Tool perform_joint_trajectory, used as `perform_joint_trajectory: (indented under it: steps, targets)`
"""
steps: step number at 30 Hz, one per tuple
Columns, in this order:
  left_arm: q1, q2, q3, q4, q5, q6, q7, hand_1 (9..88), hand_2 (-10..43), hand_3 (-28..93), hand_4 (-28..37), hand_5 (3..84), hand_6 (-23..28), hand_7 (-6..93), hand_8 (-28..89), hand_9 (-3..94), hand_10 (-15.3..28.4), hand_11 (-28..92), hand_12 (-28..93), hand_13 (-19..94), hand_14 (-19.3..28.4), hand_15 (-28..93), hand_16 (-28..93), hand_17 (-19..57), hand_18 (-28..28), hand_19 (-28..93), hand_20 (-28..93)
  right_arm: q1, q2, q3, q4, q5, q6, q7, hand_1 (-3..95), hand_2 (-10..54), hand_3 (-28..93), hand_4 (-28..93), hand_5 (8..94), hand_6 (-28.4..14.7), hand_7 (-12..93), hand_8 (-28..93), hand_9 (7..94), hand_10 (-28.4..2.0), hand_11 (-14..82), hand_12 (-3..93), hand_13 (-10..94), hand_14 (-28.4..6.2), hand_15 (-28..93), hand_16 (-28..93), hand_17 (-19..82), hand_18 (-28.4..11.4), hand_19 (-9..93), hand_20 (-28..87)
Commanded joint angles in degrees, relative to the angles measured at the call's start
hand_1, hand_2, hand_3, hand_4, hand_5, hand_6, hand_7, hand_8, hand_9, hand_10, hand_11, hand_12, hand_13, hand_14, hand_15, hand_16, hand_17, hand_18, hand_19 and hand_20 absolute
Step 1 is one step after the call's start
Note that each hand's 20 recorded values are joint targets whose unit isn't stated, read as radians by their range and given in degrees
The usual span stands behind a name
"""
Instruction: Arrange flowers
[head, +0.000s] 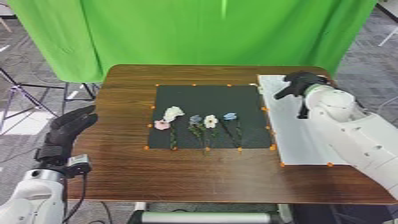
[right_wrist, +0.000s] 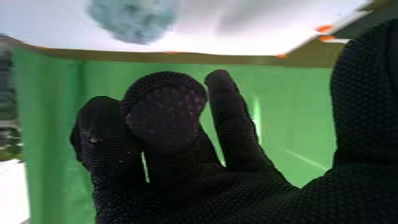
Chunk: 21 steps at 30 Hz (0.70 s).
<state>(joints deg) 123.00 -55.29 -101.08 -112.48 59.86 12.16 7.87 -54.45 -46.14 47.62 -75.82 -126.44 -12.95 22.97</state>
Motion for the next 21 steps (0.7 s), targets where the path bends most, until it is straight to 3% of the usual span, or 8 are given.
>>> perform_joint_trajectory:
  steps: [1,12,21]
  targets:
    - [1.53,-0.82,-0.83,-0.98,0.15,-0.02,-0.63,37.1,6.7,64,-15.6,43.7,1.9,16.4,-9,46.3,13.7,22,8,38,16.2,13,-3,5.9,11.4,11,13,0.1,0.1,1.94,3.48,-1.11,-2.06,3.39,22.7,-9.5,61,-17,37.5,-0.4,9,-5,40.1,-17.3,4.1,10.9,84,-3.5,65,28,54,-18.5,93,53]
    - [1.47,-1.15,-0.43,-1.01,0.33,0.0,-0.48,37.0,6.9,64,-15.6,43.8,1.9,16.5,-9,46.4,13.7,22,8,38,16.2,13,-3,6.0,11.3,11,13,-2.19,-0.2,2.03,3.41,1.15,0.72,4.86,26.7,-9.5,62,-16,43.2,-0.1,11,-5,50.8,-16.2,7.1,13.0,88,-2.5,64,27,58,-18.1,93,55]
    - [1.26,-1.17,-0.45,-0.83,0.27,-0.09,-0.58,37.1,7.1,64,-15.7,43.9,1.8,16.5,-9,46.4,13.7,22,7,38,16.2,14,-3,6.0,11.3,11,13,-3.05,0.56,-1.63,2.67,3.68,12.33,6.66,41.5,-9.5,64,-18,56.9,0.3,18,-8,72.2,-12.4,13.5,18.3,94,0.4,65,27,63,-16.6,93,59]
